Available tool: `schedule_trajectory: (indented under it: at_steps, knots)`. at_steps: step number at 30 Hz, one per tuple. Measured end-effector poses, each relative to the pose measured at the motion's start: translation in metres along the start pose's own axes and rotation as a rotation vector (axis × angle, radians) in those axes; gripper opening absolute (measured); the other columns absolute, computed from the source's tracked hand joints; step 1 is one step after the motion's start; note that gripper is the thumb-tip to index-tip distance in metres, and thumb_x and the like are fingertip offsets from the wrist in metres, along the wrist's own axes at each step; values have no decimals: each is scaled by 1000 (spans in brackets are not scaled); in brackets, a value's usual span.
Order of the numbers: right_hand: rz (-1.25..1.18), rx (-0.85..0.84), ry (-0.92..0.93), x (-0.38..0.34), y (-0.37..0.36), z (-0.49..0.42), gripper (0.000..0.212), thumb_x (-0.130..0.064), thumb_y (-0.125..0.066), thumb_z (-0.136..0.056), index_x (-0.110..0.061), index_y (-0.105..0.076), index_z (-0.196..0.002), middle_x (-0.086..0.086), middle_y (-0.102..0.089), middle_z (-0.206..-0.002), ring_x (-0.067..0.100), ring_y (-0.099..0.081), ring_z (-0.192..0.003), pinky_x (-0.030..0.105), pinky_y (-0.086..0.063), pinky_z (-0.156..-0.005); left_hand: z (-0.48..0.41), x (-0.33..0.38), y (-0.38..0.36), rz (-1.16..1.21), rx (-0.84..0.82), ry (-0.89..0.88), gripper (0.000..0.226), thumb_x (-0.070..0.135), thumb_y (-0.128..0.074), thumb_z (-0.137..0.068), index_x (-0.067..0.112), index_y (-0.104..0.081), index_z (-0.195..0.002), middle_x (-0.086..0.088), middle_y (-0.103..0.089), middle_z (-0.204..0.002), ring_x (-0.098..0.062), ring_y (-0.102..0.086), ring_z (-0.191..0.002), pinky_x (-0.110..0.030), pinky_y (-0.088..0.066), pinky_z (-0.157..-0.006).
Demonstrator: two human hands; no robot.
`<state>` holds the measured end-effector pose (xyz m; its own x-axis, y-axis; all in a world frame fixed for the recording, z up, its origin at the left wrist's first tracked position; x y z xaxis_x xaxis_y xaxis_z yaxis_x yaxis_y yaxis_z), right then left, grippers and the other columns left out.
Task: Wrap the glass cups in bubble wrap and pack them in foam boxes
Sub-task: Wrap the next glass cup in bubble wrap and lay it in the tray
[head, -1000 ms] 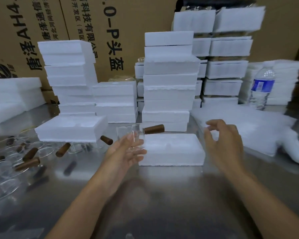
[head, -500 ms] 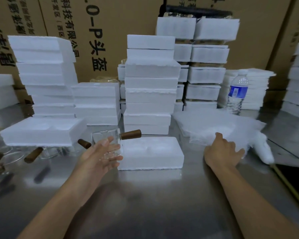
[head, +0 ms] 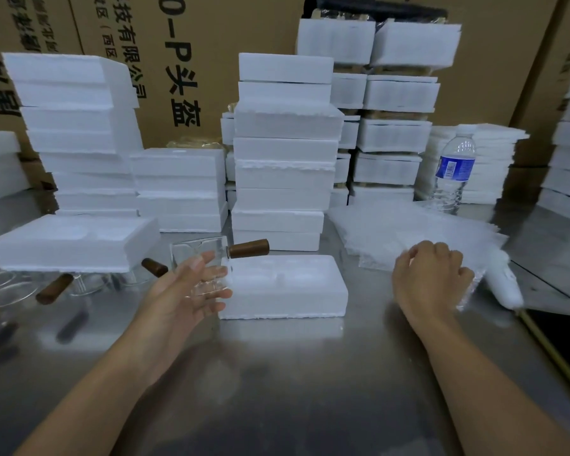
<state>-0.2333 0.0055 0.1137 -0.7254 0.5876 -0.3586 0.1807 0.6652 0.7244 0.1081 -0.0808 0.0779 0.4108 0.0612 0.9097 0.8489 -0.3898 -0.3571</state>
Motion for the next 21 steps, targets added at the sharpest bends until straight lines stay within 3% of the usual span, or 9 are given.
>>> schedule_trajectory:
  at_steps: [2,4,7,10,13,16,18,21]
  knots:
    - [-323,113,74,-12,14,5,14,-15,-48,-92,-5,-58,-92,10,-59,-95,30,-49,-96,40,-31,-85,0,2,-1,21,6,4,38,36,-54,-79,16,-64,-109,-1,-72,-91,-16,-69,-73,-24,-56,-62]
    - [-661,86,158,-29,19,16,6,-11,-48,-93,-9,-52,-90,5,-54,-91,28,-51,-91,31,-33,-82,2,7,-4,43,5,4,43,41,-62,-75,16,-64,-110,-3,-72,-92,-16,-69,-72,-24,-57,-63]
    - [-894,-63,304,-68,24,42,8,-21,-39,-98,-17,-46,-98,-3,-52,-99,16,-51,-93,17,-33,-77,4,14,-11,57,-12,9,85,58,-88,-41,16,-63,-111,-2,-72,-93,-15,-68,-73,-25,-57,-66]
    - [-799,-128,575,-113,43,72,22,-24,-37,-95,-12,-53,-105,-6,-53,-111,5,-45,-101,15,-30,-86,5,23,-13,130,-18,-6,94,58,-91,-33,15,-62,-111,-2,-69,-93,-15,-67,-74,-26,-57,-67]
    - [-625,-312,868,-149,47,109,20,-22,-40,-96,-9,-54,-102,4,-58,-122,17,-48,-106,16,-26,-81,6,31,-8,248,-12,-21,85,56,-91,-37,17,-64,-107,-2,-68,-95,-13,-65,-72,-23,-56,-66]
    - [-487,-472,1074,-165,41,145,17,-23,-38,-98,-12,-51,-98,5,-59,-110,25,-49,-97,31,-34,-85,9,38,0,359,3,-37,62,53,-84,-52,20,-67,-102,-2,-67,-101,-10,-63,-69,-19,-54,-63]
    - [-422,-478,1174,-171,41,158,14,-22,-40,-96,-13,-51,-94,2,-58,-103,22,-48,-94,32,-34,-88,10,41,5,429,9,-43,55,52,-80,-58,19,-68,-101,-2,-65,-104,-8,-60,-65,-18,-52,-58]
    - [-414,-464,1205,-171,40,158,13,-27,-49,-90,-16,-56,-92,-4,-60,-105,14,-48,-102,25,-30,-95,11,45,7,479,3,-59,69,52,-88,-47,19,-65,-103,0,-62,-103,-7,-54,-61,-18,-48,-53]
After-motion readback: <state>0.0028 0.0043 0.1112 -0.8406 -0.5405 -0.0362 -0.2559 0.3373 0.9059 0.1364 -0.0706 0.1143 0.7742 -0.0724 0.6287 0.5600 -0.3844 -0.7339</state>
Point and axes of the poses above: each hand's wrist, its own z-axis away from the middle knuckle, its own y-axis out of the back of the hand, x = y × z, the point moved 9 cm from there along -z, towards the middle knuckle
